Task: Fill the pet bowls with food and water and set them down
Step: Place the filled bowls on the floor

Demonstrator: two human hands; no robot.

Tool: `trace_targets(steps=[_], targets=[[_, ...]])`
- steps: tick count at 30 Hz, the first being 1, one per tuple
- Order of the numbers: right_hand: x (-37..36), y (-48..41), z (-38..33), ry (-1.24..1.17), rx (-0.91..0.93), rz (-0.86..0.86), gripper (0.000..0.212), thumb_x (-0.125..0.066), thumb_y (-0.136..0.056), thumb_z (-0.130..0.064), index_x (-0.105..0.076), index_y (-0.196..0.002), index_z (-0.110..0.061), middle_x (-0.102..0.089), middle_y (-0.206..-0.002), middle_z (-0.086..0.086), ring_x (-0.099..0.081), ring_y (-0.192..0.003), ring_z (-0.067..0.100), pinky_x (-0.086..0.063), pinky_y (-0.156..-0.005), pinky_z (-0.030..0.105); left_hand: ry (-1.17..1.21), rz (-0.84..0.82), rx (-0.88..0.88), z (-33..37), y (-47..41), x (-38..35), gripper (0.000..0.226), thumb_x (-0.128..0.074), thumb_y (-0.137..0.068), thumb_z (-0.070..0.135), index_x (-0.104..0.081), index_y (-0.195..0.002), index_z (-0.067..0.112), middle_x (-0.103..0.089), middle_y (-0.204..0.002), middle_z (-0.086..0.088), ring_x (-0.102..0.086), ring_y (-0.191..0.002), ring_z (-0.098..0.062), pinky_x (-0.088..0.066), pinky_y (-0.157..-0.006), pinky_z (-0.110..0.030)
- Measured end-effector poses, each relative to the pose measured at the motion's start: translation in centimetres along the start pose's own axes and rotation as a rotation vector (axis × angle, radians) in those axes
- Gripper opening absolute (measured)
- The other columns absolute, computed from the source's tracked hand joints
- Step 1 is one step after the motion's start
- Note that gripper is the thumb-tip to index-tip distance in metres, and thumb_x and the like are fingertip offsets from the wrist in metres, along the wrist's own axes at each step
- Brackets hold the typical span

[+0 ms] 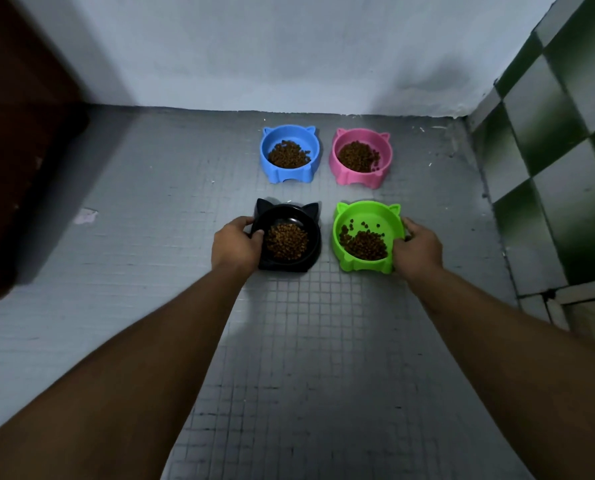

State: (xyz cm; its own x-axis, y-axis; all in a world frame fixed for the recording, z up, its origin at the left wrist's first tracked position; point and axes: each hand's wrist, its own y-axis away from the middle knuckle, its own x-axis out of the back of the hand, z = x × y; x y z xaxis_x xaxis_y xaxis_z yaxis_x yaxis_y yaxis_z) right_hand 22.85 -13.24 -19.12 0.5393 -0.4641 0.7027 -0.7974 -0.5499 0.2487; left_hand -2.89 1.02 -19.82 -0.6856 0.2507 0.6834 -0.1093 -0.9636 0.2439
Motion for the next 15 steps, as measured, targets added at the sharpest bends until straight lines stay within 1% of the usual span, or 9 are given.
trace_targets(steps=[2, 4, 7, 11, 14, 15], targets=[[-0.1, 0.0, 0.0, 0.008, 0.009, 0.001, 0.055, -0.054, -0.085, 0.0, -0.058, -0.138, -0.016, -0.065, -0.132, 0.012, -0.06, -0.121, 0.028, -0.043, -0.103, 0.028, -0.009, -0.018, 0.015, 0.0, -0.2, 0.1, 0.037, -0.07, -0.092, 0.029, -0.069, -0.128, 0.02, -0.075, -0.11, -0.009, -0.072, -0.096, -0.029, -0.062, -0.084, -0.045], [-0.1, -0.1, 0.0, 0.027, 0.024, 0.005, 0.055, -0.055, -0.086, 0.0, -0.059, -0.138, -0.016, -0.065, -0.132, 0.012, -0.06, -0.121, 0.028, -0.043, -0.101, 0.027, 0.002, -0.028, 0.032, 0.1, -0.3, 0.0, 0.039, -0.071, -0.092, 0.027, -0.068, -0.13, 0.018, -0.075, -0.113, -0.011, -0.072, -0.098, -0.03, -0.062, -0.086, -0.046], [-0.3, -0.5, 0.1, 0.029, 0.036, -0.012, 0.057, -0.056, -0.085, 0.001, -0.059, -0.139, -0.017, -0.066, -0.131, 0.011, -0.061, -0.12, 0.027, -0.044, -0.101, 0.027, -0.005, -0.02, 0.037, 0.2, -0.3, -0.4, 0.039, -0.072, -0.092, 0.025, -0.068, -0.13, 0.015, -0.074, -0.115, -0.011, -0.071, -0.102, -0.028, -0.06, -0.092, -0.042], [-0.4, -0.9, 0.0, 0.041, 0.025, -0.035, 0.056, -0.055, -0.084, 0.002, -0.06, -0.137, -0.015, -0.067, -0.127, 0.012, -0.062, -0.117, 0.027, -0.044, -0.098, 0.026, -0.006, -0.026, 0.047, 0.1, -0.2, -1.0, 0.039, -0.071, -0.092, 0.024, -0.068, -0.13, 0.013, -0.074, -0.114, -0.011, -0.071, -0.102, -0.027, -0.059, -0.092, -0.041], [-0.5, -0.6, 0.3, 0.047, 0.042, -0.029, 0.054, -0.054, -0.084, 0.002, -0.063, -0.134, -0.015, -0.069, -0.121, 0.013, -0.064, -0.112, 0.03, -0.046, -0.092, 0.026, -0.014, -0.031, 0.048, 0.1, -0.4, -1.1, 0.042, -0.07, -0.093, 0.028, -0.065, -0.132, 0.012, -0.073, -0.116, -0.013, -0.071, -0.103, -0.028, -0.059, -0.092, -0.043], [-0.5, -0.7, 0.4, 0.057, 0.05, -0.023, 0.051, -0.054, -0.085, 0.0, -0.063, -0.133, -0.014, -0.069, -0.122, 0.014, -0.064, -0.113, 0.031, -0.046, -0.093, 0.028, -0.025, -0.028, 0.051, 0.2, -0.5, -0.9, 0.044, -0.069, -0.094, 0.031, -0.064, -0.132, 0.012, -0.073, -0.117, -0.014, -0.07, -0.106, -0.029, -0.059, -0.093, -0.043]])
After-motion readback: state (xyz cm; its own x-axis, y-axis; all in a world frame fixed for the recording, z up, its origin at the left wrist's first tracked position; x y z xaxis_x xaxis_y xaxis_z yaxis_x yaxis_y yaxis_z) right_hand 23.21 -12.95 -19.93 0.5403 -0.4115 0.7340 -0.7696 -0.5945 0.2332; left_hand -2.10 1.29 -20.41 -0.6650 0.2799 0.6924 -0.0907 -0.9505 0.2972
